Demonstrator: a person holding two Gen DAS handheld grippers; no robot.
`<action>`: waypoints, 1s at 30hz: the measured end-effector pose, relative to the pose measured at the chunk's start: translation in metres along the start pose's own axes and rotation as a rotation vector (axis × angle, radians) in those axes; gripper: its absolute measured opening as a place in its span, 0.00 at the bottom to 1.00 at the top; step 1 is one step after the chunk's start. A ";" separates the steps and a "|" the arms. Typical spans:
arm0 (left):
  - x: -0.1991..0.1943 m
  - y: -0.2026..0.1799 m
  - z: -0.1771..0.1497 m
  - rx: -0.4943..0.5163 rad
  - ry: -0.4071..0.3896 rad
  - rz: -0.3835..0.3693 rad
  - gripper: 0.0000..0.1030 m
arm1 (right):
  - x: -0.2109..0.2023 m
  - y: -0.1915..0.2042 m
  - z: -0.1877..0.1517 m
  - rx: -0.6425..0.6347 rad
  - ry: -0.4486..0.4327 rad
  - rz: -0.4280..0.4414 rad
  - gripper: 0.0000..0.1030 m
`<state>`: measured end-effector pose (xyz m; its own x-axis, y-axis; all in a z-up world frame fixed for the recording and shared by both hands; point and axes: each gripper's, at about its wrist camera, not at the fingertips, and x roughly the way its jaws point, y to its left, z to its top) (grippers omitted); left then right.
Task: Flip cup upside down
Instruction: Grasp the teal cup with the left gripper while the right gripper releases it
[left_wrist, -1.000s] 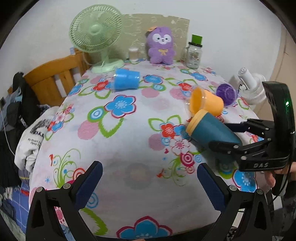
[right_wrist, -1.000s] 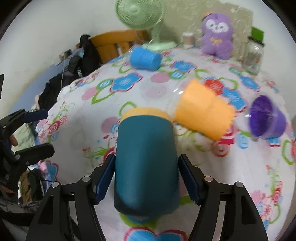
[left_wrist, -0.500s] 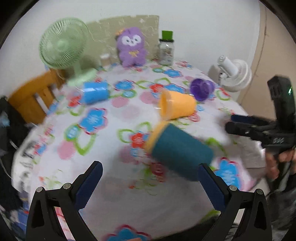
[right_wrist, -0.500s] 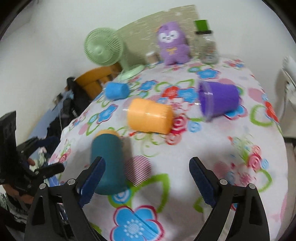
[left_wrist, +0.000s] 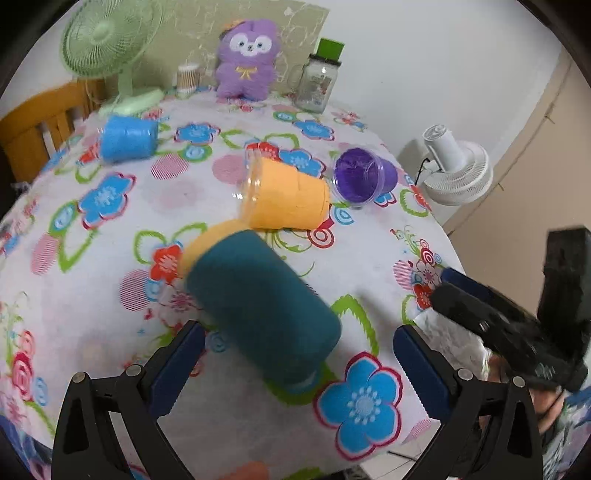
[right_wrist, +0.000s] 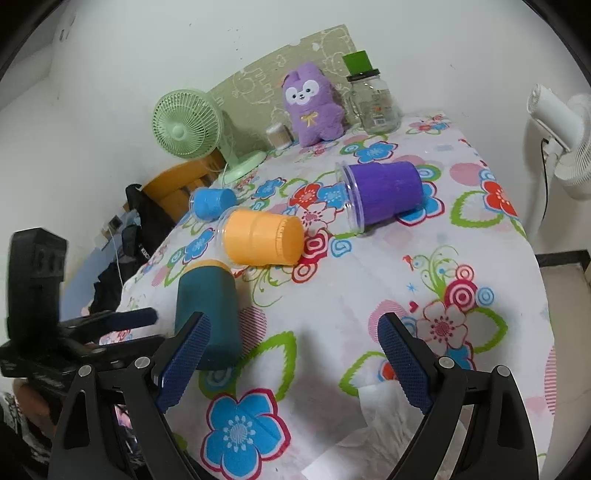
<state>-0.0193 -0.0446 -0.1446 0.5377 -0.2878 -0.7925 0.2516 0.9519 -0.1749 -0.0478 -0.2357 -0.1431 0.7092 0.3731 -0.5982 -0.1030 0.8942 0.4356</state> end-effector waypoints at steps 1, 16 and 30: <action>0.007 0.002 0.001 -0.023 0.016 -0.011 1.00 | -0.001 -0.001 -0.001 -0.002 0.000 0.000 0.91; 0.015 0.006 -0.002 -0.027 -0.020 0.096 0.71 | -0.009 -0.024 -0.010 0.070 -0.014 0.035 0.91; -0.030 0.011 0.005 0.032 -0.195 0.144 0.63 | -0.001 -0.007 -0.014 0.041 -0.003 0.062 0.91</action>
<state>-0.0289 -0.0257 -0.1196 0.7140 -0.1671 -0.6799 0.1845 0.9817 -0.0476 -0.0575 -0.2389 -0.1551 0.7046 0.4265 -0.5671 -0.1181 0.8585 0.4990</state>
